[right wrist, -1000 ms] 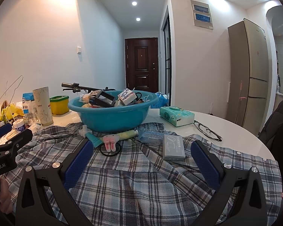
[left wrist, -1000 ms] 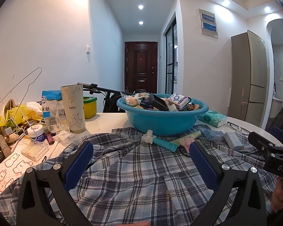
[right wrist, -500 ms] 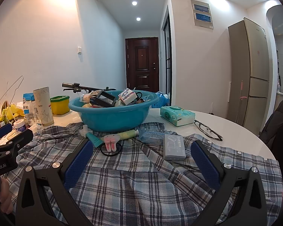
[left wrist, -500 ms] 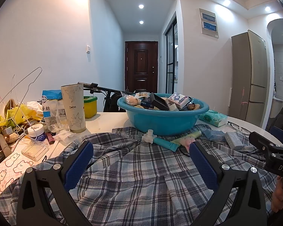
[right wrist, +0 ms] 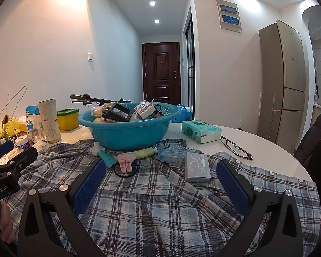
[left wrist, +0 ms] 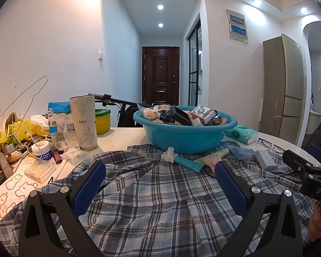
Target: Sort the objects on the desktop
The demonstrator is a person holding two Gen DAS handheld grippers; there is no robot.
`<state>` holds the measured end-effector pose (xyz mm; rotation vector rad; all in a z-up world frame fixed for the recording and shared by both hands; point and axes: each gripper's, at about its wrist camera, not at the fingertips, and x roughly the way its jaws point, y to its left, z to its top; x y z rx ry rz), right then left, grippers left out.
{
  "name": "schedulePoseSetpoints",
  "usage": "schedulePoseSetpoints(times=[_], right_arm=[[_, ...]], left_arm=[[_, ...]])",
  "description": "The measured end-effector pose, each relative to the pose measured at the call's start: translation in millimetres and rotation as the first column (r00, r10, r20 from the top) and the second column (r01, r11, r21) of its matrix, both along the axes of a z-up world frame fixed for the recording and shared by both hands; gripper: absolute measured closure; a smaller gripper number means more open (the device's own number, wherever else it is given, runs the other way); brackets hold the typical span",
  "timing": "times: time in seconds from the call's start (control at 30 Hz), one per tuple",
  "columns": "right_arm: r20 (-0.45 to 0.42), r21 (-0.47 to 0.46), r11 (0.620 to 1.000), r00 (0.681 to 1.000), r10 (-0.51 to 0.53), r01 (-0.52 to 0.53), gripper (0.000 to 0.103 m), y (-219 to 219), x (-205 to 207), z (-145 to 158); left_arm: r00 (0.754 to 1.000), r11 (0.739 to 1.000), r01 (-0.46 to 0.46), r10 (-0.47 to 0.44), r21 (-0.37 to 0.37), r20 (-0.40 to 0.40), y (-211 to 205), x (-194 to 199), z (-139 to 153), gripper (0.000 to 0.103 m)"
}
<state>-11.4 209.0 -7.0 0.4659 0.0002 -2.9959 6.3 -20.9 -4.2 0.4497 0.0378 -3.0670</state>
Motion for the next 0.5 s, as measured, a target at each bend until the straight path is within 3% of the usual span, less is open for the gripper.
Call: schedulePoseSetpoints(times=[0.5], right_arm=[[0.002,-0.001,1.0,1.0,0.0,0.0,0.0,-0.4,-0.4,-0.4]], left_arm=[[1.0,1.0,0.001,-0.001,0.002,0.002,-0.1,-1.5,-0.1,0.0]])
